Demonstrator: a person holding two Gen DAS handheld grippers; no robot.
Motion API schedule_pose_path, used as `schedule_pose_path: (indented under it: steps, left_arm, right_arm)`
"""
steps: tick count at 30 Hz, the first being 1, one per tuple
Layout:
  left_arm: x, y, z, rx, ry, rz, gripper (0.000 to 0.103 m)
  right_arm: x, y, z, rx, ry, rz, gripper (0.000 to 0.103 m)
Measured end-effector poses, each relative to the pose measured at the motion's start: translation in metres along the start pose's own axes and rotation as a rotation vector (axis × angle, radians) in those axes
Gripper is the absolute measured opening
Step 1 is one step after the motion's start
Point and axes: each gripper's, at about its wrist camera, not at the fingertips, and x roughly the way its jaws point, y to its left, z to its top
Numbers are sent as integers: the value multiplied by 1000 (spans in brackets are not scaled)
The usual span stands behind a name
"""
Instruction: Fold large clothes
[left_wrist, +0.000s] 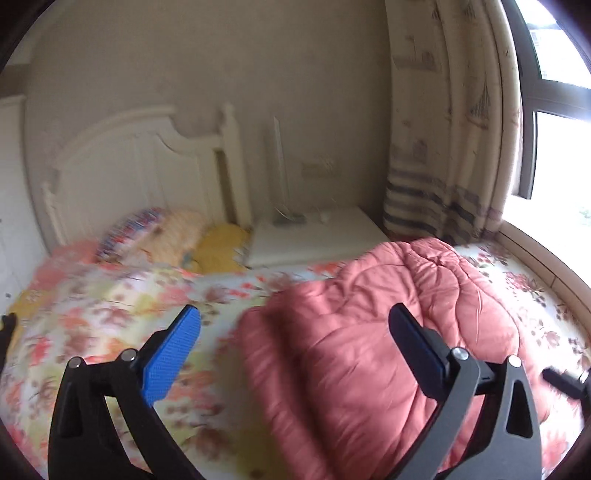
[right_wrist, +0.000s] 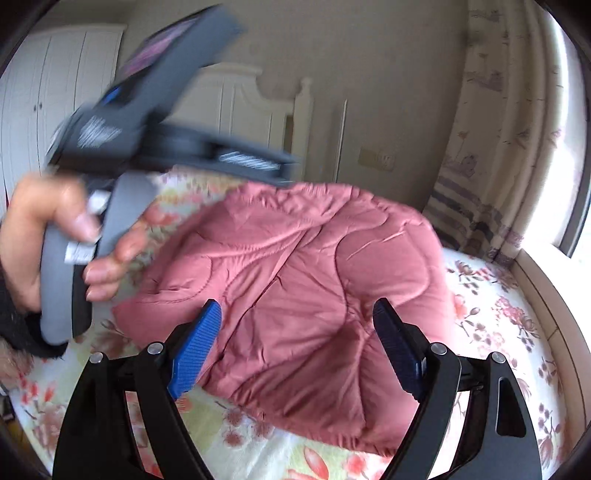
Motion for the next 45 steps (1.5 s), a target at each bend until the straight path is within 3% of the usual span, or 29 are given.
schedule_pose_path:
  steps: [4,7,10,12,15,21,26,45]
  left_arm:
    - [-70,13,-31,13,-114,102,101]
    - [-116,17,-49,-10,-158,136,101]
    - [-148,21,-60,-98,-142,116,101]
    - [-164,17,-70,-146,-117,114,101]
    - [-178,2,-87,-140,-115,80,101]
    - [-179,-33,-123,-50,-72,65,101]
    - [-173,-38,-138,-46,-32,64,101]
    - [-165,-39,-152,-39,1,58,101]
  right_arm:
    - [-44,-21,-5,120,-65,25,87]
    - [-74,-26,-6,130,-87,9,87]
    - [-110,-22,-4,103,-139,-34,88]
    - [-131,-19,-5,93,-165,-61,97]
    - [-152,-16,-15,83,-200,-111,99]
    - [-162,-19,-53,155,-185,-109,99]
    - [-158,-22,-77,205,-136,-115,99]
    - [-147,-12,-86,216,-117,-96,99]
